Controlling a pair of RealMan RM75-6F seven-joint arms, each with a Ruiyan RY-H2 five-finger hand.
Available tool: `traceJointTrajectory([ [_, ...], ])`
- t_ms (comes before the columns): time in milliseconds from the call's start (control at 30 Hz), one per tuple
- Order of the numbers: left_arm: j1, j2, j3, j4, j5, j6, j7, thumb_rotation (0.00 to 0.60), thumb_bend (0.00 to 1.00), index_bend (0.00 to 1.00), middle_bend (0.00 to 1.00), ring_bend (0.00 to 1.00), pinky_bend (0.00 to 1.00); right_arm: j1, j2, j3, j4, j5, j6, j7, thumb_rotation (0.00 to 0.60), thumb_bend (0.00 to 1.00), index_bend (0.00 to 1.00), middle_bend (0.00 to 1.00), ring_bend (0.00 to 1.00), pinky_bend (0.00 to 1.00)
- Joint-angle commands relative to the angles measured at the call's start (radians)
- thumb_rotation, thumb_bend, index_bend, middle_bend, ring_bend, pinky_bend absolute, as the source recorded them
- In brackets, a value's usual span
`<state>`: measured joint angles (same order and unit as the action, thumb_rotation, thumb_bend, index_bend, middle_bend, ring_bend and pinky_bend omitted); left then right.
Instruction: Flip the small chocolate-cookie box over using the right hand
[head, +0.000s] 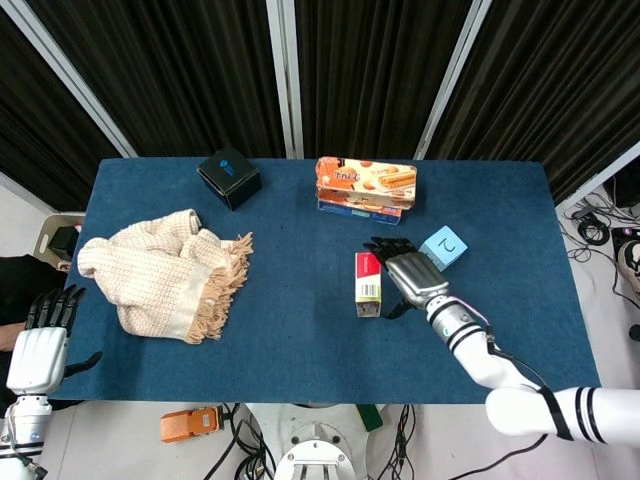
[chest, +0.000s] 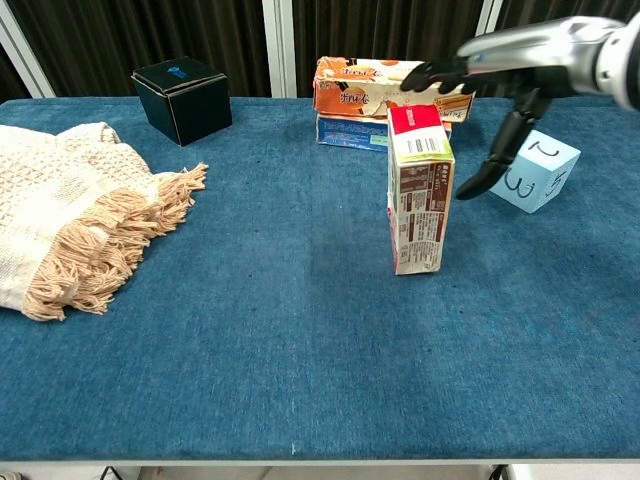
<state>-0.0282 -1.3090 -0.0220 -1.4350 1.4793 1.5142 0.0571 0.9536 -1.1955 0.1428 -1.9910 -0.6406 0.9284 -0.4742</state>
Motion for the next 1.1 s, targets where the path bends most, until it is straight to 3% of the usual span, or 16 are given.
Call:
traceJointTrajectory([
  [33, 0.001, 0.001, -0.001, 0.001, -0.002, 0.001, -0.003, 0.600, 0.00, 0.07, 0.06, 0.00, 0.00, 0.064, -0.049, -0.005, 0.000, 0.084, 0.033, -0.078, 0.600, 0.10, 0.00, 0.02, 0.00, 0.00],
  [133, 0.000, 0.000, -0.002, 0.002, -0.002, 0.000, -0.003, 0.600, 0.00, 0.07, 0.06, 0.00, 0.00, 0.087, -0.078, -0.009, 0.018, 0.119, 0.052, -0.108, 0.600, 0.11, 0.00, 0.05, 0.00, 0.00],
  [233, -0.002, -0.001, -0.002, 0.003, -0.001, -0.004, -0.001, 0.600, 0.00, 0.07, 0.06, 0.00, 0.00, 0.097, -0.109, -0.009, 0.040, 0.133, 0.072, -0.119, 0.600, 0.12, 0.12, 0.15, 0.06, 0.01],
  [367, -0.001, -0.002, -0.002, 0.004, -0.005, -0.006, -0.002, 0.600, 0.00, 0.07, 0.06, 0.00, 0.00, 0.088, -0.140, -0.004, 0.065, 0.119, 0.111, -0.106, 0.600, 0.23, 0.35, 0.31, 0.23, 0.19],
  [500, -0.001, -0.001, -0.003, 0.004, -0.007, -0.008, 0.000, 0.600, 0.00, 0.07, 0.06, 0.00, 0.00, 0.053, -0.148, 0.016, 0.079, 0.064, 0.113, -0.028, 0.600, 0.30, 0.46, 0.38, 0.32, 0.36],
  [667, -0.001, 0.000, -0.003, 0.001, -0.006, -0.007, 0.002, 0.600, 0.00, 0.07, 0.06, 0.00, 0.00, -0.019, -0.121, 0.058, 0.072, -0.057, 0.088, 0.148, 0.600, 0.30, 0.47, 0.39, 0.34, 0.38],
  [867, -0.002, 0.002, -0.004, -0.005, -0.005, -0.007, 0.006, 0.600, 0.00, 0.07, 0.06, 0.00, 0.00, -0.136, -0.139, 0.077, 0.121, -0.315, 0.099, 0.424, 0.600, 0.30, 0.46, 0.40, 0.34, 0.38],
  [967, -0.004, 0.000, -0.004, -0.006, -0.005, -0.011, 0.008, 0.600, 0.00, 0.07, 0.06, 0.00, 0.00, -0.185, -0.177, 0.058, 0.200, -0.469, 0.102, 0.588, 0.600, 0.30, 0.43, 0.40, 0.33, 0.36],
  [1100, -0.007, -0.005, -0.005, -0.007, -0.007, -0.017, 0.012, 0.600, 0.00, 0.07, 0.06, 0.00, 0.00, -0.238, -0.292, 0.020, 0.386, -0.654, 0.155, 0.819, 0.600, 0.30, 0.40, 0.40, 0.32, 0.35],
])
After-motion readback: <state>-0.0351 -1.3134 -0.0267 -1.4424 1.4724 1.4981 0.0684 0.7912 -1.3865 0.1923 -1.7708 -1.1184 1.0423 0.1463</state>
